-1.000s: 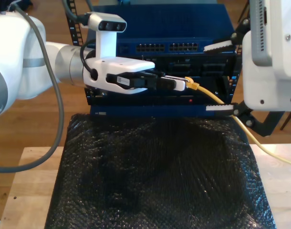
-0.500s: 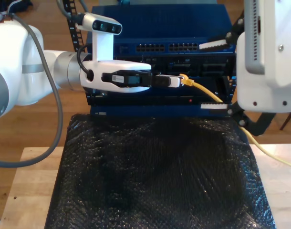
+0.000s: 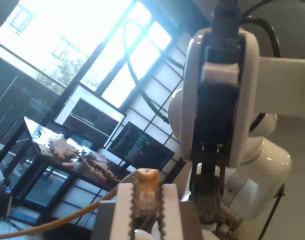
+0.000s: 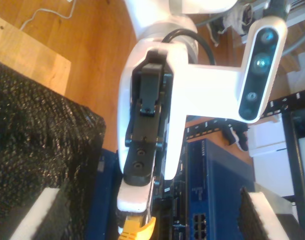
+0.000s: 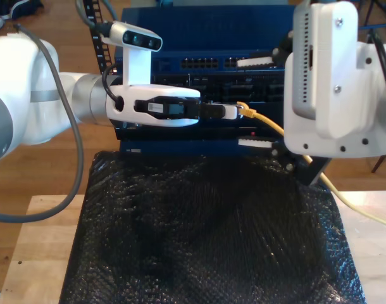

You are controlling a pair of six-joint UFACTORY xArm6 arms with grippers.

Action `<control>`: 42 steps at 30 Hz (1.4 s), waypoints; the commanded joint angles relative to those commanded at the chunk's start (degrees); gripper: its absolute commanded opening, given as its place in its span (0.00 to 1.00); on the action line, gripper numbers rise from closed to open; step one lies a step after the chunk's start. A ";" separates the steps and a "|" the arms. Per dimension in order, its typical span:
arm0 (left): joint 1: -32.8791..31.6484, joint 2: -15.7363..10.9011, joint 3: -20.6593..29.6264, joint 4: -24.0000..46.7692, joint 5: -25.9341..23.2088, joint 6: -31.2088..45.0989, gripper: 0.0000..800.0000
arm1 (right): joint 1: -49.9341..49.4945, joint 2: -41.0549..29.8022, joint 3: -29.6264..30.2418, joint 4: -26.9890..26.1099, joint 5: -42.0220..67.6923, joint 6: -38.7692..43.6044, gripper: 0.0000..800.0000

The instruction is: Grab the cable and plug it in

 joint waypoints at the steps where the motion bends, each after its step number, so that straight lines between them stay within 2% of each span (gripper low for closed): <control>1: 0.18 0.18 0.00 -1.14 0.53 -0.09 0.01 | 0.00 0.00 0.09 -0.09 -0.44 0.00 0.98; 4: 0.18 0.35 0.18 -3.25 1.49 -0.44 0.01 | 0.00 0.00 0.44 -0.09 -1.32 0.00 0.97; 11: 0.26 0.35 0.35 -3.43 1.67 -0.53 0.01 | 0.00 0.00 0.44 -0.09 -1.49 0.00 0.96; 16: 0.26 0.35 0.79 -3.34 1.76 -1.05 0.01 | 0.00 -0.09 1.05 -0.09 -3.69 0.09 0.80; 28: 0.26 0.35 1.76 -3.43 3.52 -2.73 0.02 | 0.00 0.00 1.49 -0.09 -4.22 0.09 0.74; 31: 0.26 0.35 1.76 -3.52 3.60 -3.08 0.02 | 0.00 -0.09 1.49 -0.09 -4.31 0.09 0.71; 34: 0.18 0.35 1.76 -3.52 3.60 -3.08 0.02 | 0.00 -0.09 1.49 -0.09 -4.75 0.09 0.63; 42: 0.18 0.35 1.76 -3.52 3.78 -2.73 0.02 | 0.09 -0.09 1.49 -0.09 -5.27 0.35 0.59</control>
